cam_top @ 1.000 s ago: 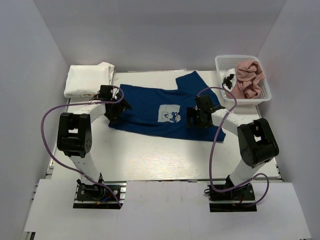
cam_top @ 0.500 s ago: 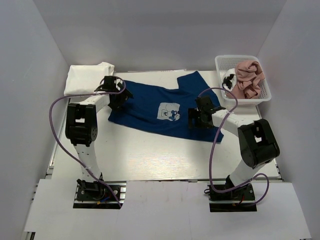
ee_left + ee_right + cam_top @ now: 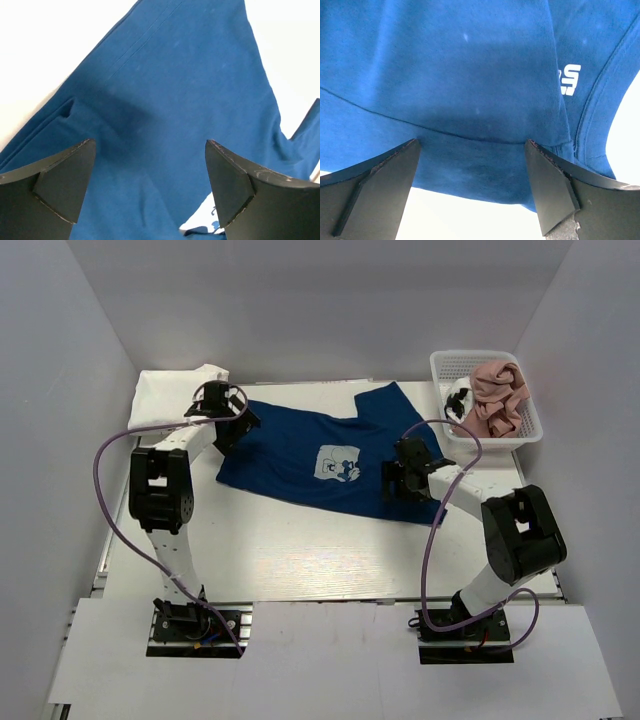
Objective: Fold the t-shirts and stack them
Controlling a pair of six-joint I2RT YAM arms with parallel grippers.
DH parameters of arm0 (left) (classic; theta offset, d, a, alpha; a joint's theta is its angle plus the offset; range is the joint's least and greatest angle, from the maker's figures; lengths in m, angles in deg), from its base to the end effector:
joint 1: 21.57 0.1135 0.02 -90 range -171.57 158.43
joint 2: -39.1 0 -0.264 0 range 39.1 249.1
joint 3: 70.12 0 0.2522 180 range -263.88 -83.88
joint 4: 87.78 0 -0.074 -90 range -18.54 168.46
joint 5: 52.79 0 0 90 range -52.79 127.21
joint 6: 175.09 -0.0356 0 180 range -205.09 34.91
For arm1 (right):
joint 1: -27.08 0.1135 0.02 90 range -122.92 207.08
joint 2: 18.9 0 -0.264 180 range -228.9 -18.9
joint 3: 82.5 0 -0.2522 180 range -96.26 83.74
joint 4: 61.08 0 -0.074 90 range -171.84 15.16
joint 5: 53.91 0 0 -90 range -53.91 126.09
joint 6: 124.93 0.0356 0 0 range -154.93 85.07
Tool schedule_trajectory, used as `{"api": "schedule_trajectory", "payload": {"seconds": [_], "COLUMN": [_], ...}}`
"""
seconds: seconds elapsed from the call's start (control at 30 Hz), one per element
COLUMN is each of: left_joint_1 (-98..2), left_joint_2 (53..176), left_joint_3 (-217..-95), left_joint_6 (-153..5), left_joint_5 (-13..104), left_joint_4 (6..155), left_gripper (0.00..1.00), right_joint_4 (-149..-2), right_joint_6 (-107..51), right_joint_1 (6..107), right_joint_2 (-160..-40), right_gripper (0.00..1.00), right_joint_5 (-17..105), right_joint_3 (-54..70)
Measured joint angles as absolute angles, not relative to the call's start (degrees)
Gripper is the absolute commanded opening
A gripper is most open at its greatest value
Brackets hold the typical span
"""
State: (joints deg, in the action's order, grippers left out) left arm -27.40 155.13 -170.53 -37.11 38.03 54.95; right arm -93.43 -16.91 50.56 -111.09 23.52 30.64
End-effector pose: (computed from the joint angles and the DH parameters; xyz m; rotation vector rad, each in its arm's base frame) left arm 0.4425 -0.0457 0.1954 -0.9080 2.3732 -0.4022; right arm 0.2931 0.1189 0.1775 -0.0400 2.5404 -0.0008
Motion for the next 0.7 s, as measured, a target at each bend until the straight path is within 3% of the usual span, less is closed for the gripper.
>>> {"api": "schedule_trajectory", "payload": {"seconds": [0.37, 0.57, 0.7], "left_joint_1": [-28.3, -28.8, -28.9], "left_joint_2": [150.2, 144.2, 133.5], "left_joint_3": [-157.2, -150.4, -138.2], "left_joint_6": [-39.6, -39.4, -38.3], "left_joint_5": [38.2, 33.9, 32.4], "left_joint_4": [58.5, 54.1, 51.1], "left_gripper": [1.00, 1.00, 1.00], "right_joint_4": [-89.5, -86.8, -86.7], "right_joint_6": [-14.3, -11.5, -9.9], "right_joint_1": [49.7, 49.6, 50.3], "right_joint_2": [-110.0, -100.2, -92.9], "right_gripper": [0.90, 0.90, 0.90], "right_joint_5": [23.6, 26.4, 29.9], "right_joint_3": [35.1, 45.1, 50.7]}}
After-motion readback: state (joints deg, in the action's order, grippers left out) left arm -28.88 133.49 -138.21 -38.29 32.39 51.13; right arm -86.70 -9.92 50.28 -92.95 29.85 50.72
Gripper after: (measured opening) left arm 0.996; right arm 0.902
